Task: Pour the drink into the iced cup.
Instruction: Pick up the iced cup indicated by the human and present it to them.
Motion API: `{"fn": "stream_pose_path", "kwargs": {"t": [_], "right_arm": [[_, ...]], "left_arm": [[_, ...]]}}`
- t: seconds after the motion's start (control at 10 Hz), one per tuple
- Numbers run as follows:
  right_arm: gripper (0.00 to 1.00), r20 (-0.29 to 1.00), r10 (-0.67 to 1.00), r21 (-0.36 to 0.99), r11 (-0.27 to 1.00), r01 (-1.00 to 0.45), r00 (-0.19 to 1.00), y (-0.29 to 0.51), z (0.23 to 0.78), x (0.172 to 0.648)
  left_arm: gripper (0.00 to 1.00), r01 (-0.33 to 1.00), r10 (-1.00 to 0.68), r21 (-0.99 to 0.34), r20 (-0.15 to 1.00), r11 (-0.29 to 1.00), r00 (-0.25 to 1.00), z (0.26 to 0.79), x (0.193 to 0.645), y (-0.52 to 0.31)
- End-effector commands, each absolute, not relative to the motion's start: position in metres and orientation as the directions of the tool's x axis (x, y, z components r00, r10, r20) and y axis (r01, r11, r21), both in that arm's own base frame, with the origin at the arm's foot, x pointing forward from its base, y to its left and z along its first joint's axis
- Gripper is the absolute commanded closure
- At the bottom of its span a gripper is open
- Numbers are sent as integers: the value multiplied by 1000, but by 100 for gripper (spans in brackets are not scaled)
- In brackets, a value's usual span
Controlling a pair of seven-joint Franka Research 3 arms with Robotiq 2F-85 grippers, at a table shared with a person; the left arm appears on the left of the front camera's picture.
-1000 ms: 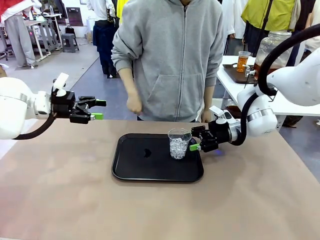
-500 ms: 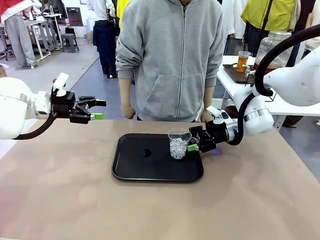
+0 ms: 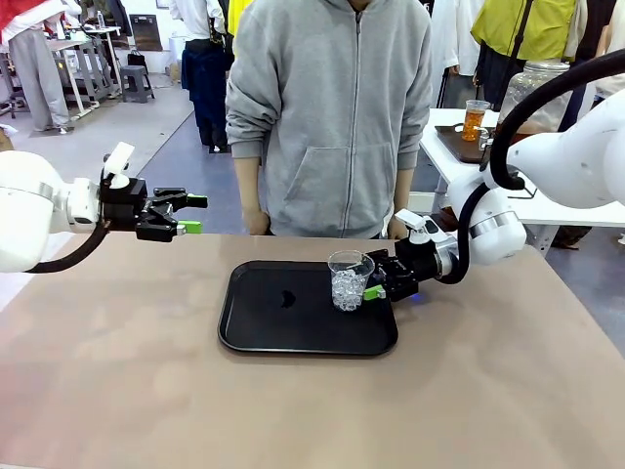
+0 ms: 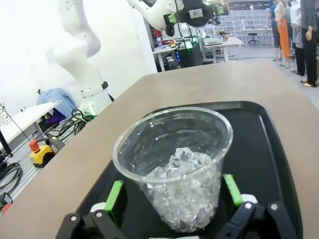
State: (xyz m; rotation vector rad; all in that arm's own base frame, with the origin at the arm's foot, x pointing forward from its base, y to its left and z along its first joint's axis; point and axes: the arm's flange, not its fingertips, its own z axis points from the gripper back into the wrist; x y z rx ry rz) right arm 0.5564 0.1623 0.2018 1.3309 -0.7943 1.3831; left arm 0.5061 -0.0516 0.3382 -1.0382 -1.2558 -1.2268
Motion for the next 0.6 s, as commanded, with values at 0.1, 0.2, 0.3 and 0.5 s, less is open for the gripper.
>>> {"fn": "stream_pose_path", "kwargs": {"t": [0.1,0.2,0.3,0.5], "right_arm": [[0,963,240,195,-305,-932,122,176,204,568],[0,963,244,189,-310,-932,114,179,203,568],[0,964,244,181,-313,-932,106,181,203,569],[0,964,247,181,-319,-930,103,184,201,570]], "left_arm": [[0,992,-91,86,993,95,-77,339,505,-52],[0,992,-91,86,993,95,-77,339,505,-52],[0,992,-91,86,993,95,-77,339,505,-52],[0,992,-91,86,993,95,-77,339,505,-52]]}}
